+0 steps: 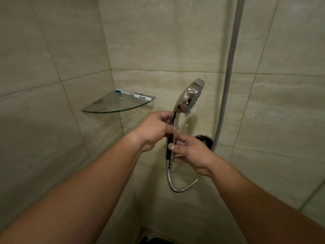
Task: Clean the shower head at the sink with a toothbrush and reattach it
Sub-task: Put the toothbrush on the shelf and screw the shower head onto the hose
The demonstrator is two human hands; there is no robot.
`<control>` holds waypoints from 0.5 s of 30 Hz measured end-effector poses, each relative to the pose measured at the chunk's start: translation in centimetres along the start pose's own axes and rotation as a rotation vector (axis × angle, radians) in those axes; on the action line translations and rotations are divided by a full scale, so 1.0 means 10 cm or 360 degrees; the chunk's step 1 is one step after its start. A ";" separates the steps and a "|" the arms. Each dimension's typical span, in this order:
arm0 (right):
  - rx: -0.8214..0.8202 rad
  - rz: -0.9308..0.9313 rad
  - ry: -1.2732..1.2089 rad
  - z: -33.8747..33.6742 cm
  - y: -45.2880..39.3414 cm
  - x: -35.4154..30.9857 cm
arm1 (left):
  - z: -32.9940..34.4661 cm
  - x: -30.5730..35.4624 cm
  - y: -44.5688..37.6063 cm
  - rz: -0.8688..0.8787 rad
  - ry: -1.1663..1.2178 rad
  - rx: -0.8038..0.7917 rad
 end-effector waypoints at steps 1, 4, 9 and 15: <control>0.0033 -0.0023 0.0045 0.01 -0.04 -0.03 | -0.04 0.01 -0.04 0.0028 0.0011 -0.0023; 0.0244 -0.0097 0.0193 0.03 -0.19 -0.08 | -0.16 -0.01 -0.17 0.0081 0.0006 -0.0077; 0.0746 -0.0141 0.0818 -0.01 -0.47 -0.13 | -0.34 0.00 -0.41 0.0160 -0.0023 -0.0161; 0.1036 -0.0203 0.1187 0.00 -0.71 -0.31 | -0.50 0.04 -0.76 0.0310 -0.0069 -0.0094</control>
Point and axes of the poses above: each hand's wrist, its own y-axis away from the middle knuckle, its own z-axis out of the palm, x = y × z, the point moved 1 cm from there along -y, towards the middle knuckle, and after that the axes turned 2 degrees about y, right-handed, at the moved point
